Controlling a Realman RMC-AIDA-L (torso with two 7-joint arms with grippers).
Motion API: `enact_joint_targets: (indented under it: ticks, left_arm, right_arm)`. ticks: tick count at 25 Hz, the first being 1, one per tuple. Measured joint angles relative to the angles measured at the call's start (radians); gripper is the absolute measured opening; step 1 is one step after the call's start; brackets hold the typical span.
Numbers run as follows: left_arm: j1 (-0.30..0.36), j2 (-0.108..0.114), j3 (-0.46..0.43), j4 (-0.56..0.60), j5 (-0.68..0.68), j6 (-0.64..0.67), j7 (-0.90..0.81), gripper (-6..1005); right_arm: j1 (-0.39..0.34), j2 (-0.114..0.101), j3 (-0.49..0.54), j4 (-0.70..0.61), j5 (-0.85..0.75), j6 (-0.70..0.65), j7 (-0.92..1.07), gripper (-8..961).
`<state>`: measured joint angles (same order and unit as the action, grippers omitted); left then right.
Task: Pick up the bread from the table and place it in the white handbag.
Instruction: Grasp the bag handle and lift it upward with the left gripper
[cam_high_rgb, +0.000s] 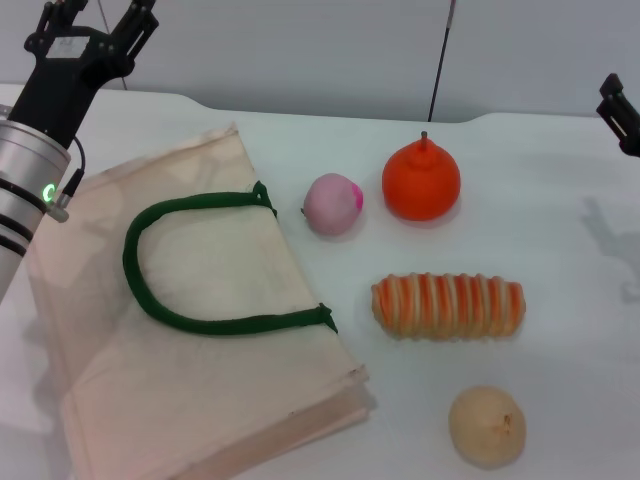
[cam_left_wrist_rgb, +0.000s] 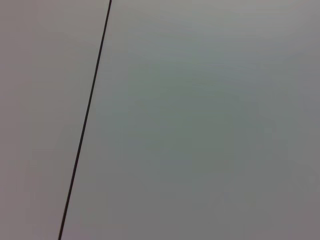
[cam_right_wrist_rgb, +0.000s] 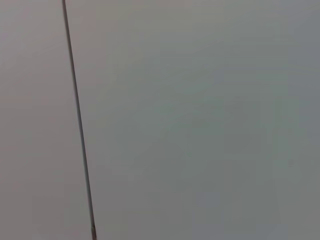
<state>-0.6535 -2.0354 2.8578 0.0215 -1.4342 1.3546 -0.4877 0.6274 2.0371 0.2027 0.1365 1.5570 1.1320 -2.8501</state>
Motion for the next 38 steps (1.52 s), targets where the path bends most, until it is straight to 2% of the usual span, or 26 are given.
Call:
enact_joint_targets:
  ticks: [17, 22, 24, 27, 32, 34, 38]
  left_arm:
    - [0.002, 0.000, 0.000, 0.000, 0.000, 0.004, -0.004, 875]
    - [-0.005, 0.003, 0.000, -0.001, 0.004, -0.018, -0.070, 874]
    - [-0.011, 0.008, 0.002, -0.015, 0.040, -0.036, -0.148, 874]
    - [-0.038, 0.017, 0.003, -0.084, 0.177, -0.051, -0.337, 874]
    - [-0.118, 0.027, 0.004, -0.299, 0.433, -0.041, -0.800, 875]
    - [-0.139, 0.041, 0.004, -0.367, 0.524, -0.019, -0.953, 875]
    - [-0.169, 0.088, 0.005, -0.477, 0.727, 0.055, -1.179, 876]
  right_arm:
    - [0.000, 0.000, 0.001, 0.000, 0.000, 0.000, 0.000, 891]
    - [-0.003, 0.000, 0.001, 0.000, 0.000, 0.000, 0.000, 891]
    - [-0.006, 0.000, 0.002, 0.000, 0.000, 0.000, 0.000, 892]
    - [-0.012, -0.001, 0.003, 0.000, 0.000, 0.000, 0.000, 892]
    - [-0.016, -0.003, 0.004, 0.000, 0.001, -0.005, 0.008, 892]
    - [-0.014, -0.003, 0.004, -0.001, 0.001, -0.008, 0.011, 892]
    - [-0.017, -0.003, 0.004, -0.003, 0.001, -0.008, 0.011, 892]
